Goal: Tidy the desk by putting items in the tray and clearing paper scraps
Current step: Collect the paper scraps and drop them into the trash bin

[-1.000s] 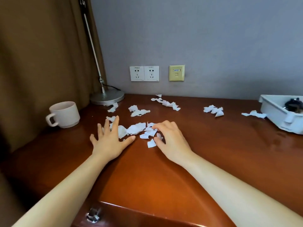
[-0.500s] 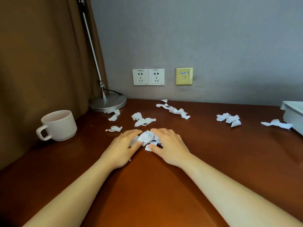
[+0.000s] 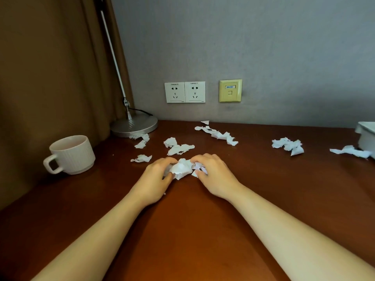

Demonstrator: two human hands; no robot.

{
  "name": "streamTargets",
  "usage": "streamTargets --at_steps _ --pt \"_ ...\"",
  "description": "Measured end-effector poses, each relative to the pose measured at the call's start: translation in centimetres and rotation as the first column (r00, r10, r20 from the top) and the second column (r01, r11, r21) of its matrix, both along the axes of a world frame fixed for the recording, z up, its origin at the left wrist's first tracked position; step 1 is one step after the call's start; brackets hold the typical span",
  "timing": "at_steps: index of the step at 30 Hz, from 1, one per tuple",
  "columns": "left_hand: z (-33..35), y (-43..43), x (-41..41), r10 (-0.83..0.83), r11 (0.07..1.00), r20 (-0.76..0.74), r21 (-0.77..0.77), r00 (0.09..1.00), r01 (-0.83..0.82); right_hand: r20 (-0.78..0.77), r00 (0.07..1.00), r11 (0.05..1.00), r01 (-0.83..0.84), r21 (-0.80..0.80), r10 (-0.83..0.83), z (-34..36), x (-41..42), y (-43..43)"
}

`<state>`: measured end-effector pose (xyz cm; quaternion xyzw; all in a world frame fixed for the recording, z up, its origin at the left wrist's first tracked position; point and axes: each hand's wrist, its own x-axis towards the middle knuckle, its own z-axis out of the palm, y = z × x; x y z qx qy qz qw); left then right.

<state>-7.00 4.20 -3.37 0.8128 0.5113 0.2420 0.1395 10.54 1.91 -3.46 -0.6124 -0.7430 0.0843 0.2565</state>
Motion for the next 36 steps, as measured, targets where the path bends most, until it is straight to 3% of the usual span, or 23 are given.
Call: streamTargets --at_steps 7,13,15,19,21,36 --pt "0.0 0.4 -0.3 0.067 0.998 0.065 -0.015 0.996 -0.066 0.011 1.000 1.000 0.028 0.012 -0.028 0.1 0.7 -0.1" --pt "0.3 0.2 -0.4 0.098 0.995 0.257 -0.057 0.961 -0.086 0.002 0.999 0.999 0.049 0.016 -0.049 0.1 0.9 -0.3" --pt "0.2 0.2 -0.4 0.105 0.994 0.218 -0.029 0.970 -0.101 0.022 0.999 0.999 0.037 -0.003 -0.036 0.2 0.7 -0.4" --pt "-0.2 -0.1 -0.1 0.049 0.999 -0.103 -0.019 0.993 -0.051 0.135 0.991 0.998 -0.001 -0.056 0.009 -0.1 0.6 -0.3" --pt "-0.4 0.0 0.1 0.033 0.999 -0.188 0.005 0.982 -0.033 0.177 0.984 0.999 -0.008 -0.044 0.016 -0.2 0.6 -0.3" --pt "-0.5 0.4 0.6 -0.125 0.991 0.063 0.058 0.990 0.121 0.178 0.982 0.992 -0.080 0.098 0.062 0.0 0.3 0.0"
